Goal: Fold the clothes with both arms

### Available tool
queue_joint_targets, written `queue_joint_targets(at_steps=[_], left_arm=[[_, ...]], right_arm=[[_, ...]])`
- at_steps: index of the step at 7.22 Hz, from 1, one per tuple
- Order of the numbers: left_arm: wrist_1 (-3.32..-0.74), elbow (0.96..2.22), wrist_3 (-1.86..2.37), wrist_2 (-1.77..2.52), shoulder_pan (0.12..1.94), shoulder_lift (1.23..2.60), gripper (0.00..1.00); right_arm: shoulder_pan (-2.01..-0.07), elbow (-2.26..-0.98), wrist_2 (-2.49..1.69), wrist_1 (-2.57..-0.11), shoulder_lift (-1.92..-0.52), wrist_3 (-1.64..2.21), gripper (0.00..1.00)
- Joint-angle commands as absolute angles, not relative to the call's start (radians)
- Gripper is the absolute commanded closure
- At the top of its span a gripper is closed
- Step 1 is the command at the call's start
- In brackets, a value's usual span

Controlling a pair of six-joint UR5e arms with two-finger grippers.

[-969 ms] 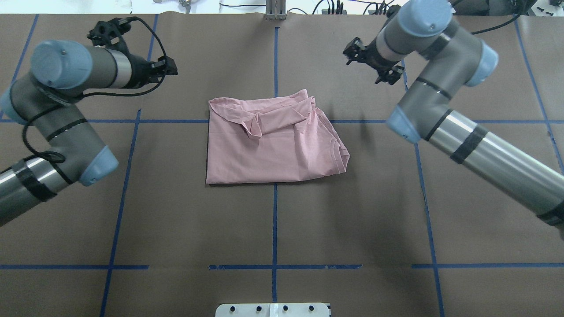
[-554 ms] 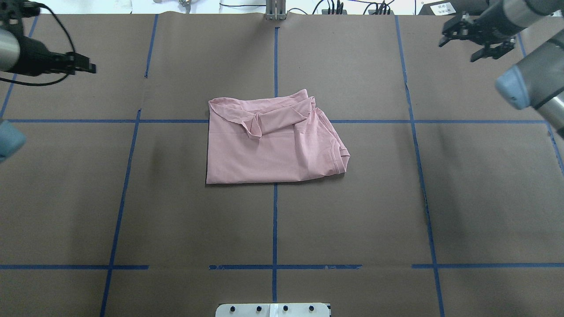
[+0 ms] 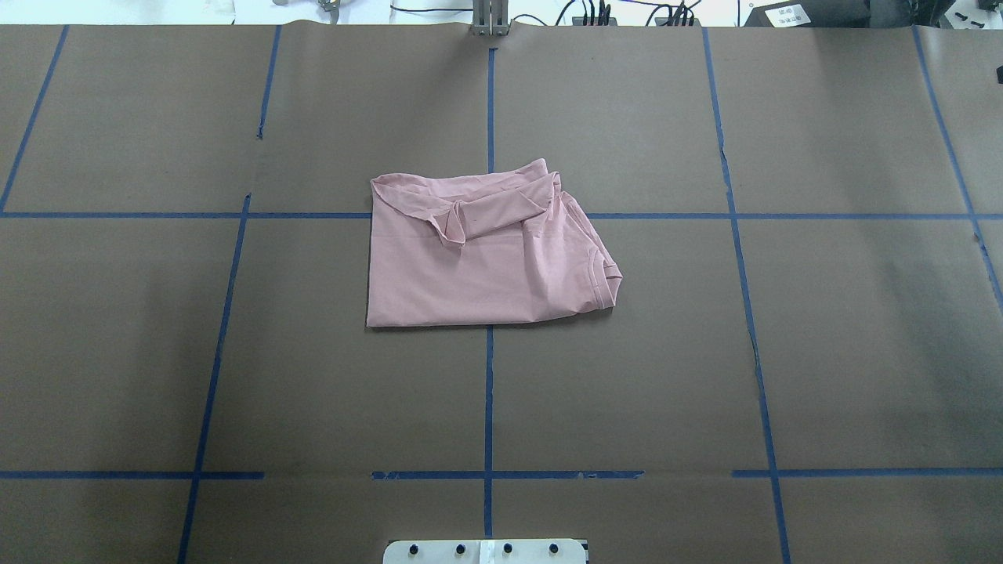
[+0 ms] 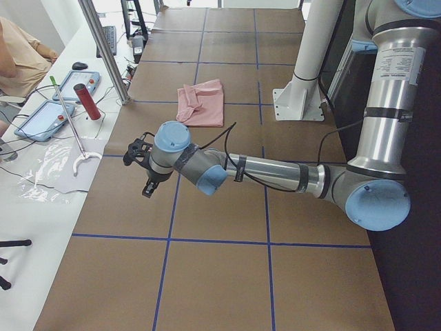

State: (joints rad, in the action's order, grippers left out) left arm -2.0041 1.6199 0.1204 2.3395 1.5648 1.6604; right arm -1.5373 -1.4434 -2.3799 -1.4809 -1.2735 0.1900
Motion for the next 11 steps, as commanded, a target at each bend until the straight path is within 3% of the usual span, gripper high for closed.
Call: queue_joint_targets(at_steps=[1,3,4,5,7,11], left_arm=[[-1.642,1.678,-0.126,2.344,1.666,1.651,0.35],[-1.534,1.692,-0.219,2.347,1.663,1.596,0.23],[-1.531,1.719,-0.222,2.345,1.667,1.591,0.00],[-1.510,1.808,-0.219,2.329,1.674,1.571,0.00],[-1.522,1.807,-0.200,2.329,1.689,1.441,0.00],[-1.629,1.787,-0.163,2.336,1.681,1.453,0.00]], right_arm=[[-1.597,-1.466,-2.365,-1.681,-1.345,-0.145,0.00],[-1.601,-1.525,-2.368,-1.681,-1.422,-0.155,0.00],[-1.601,-1.549,-2.375,-1.684,-1.439,-0.155,0.00],[-1.600,-1.549,-2.384,-1.684,-1.443,-0.152,0.00],[-1.574,-1.549,-2.379,-1.681,-1.463,-0.155,0.00],[-1.523,-1.549,-2.379,-1.669,-1.468,-0.153,0.00]])
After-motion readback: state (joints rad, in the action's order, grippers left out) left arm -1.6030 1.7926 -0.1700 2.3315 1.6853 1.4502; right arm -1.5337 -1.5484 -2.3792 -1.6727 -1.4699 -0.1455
